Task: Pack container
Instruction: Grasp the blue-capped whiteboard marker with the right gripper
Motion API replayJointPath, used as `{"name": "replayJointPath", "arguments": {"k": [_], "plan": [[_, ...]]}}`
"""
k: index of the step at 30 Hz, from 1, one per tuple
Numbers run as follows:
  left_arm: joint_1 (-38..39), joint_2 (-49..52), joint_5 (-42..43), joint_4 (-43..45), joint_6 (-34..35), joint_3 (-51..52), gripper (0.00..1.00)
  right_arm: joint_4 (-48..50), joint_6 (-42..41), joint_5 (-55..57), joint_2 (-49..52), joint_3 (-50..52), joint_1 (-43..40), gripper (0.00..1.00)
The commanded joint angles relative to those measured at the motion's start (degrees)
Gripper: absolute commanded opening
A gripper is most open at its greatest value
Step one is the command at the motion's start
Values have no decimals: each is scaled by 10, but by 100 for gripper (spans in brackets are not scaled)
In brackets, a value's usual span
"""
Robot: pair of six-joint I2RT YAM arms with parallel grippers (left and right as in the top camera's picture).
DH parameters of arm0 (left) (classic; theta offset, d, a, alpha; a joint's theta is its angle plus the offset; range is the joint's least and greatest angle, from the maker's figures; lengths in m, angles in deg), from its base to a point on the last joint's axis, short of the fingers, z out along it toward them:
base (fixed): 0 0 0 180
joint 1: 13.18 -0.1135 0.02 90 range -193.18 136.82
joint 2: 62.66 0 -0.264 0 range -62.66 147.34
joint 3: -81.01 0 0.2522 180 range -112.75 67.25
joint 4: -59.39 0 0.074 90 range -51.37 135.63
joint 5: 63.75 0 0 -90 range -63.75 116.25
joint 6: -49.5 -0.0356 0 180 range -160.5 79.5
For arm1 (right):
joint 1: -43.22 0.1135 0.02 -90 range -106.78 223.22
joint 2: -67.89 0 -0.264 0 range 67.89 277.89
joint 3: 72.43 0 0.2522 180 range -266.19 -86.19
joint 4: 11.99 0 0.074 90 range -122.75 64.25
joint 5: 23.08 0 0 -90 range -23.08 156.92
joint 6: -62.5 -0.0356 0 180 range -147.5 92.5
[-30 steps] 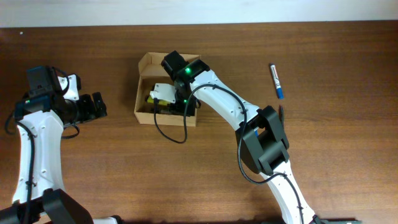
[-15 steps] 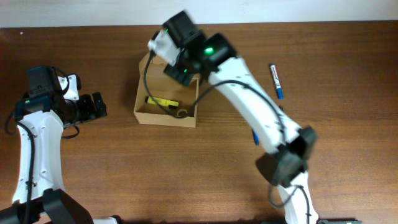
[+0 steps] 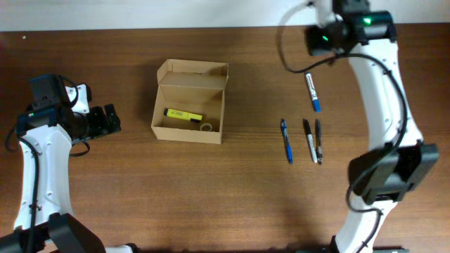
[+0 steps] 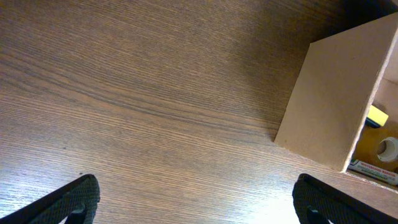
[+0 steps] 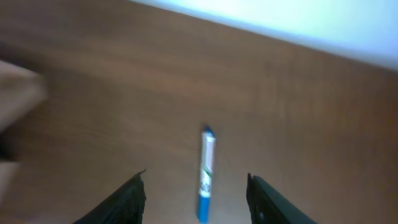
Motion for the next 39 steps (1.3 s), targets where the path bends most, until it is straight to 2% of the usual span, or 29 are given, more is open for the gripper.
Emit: {"name": "replayJointPath", "arguments": {"k": [1, 8, 26, 27, 28, 29, 31, 33, 39], "plan": [[-2, 2, 8, 0, -11, 2, 100, 37, -29, -30, 6, 117, -42, 54], [-2, 2, 8, 0, -11, 2, 100, 97, -29, -30, 27, 231, -75, 55], [-2, 2, 8, 0, -11, 2, 100, 107, -29, -55, 135, 236, -59, 53], [-2, 2, 8, 0, -11, 2, 100, 107, -29, -55, 136, 236, -58, 47], [-2, 2, 8, 0, -11, 2, 100, 108, -29, -55, 138, 236, -57, 32], [-2, 2, 8, 0, -11, 2, 100, 109, -29, -53, 138, 236, -56, 23], [-2, 2, 8, 0, -11, 2, 100, 110, -31, -40, 138, 236, -56, 10], [-2, 2, 8, 0, -11, 2, 100, 109, -33, -35, 138, 236, -56, 4], [-2, 2, 8, 0, -11, 2, 100, 101, -33, -39, 137, 228, -55, 4]]}}
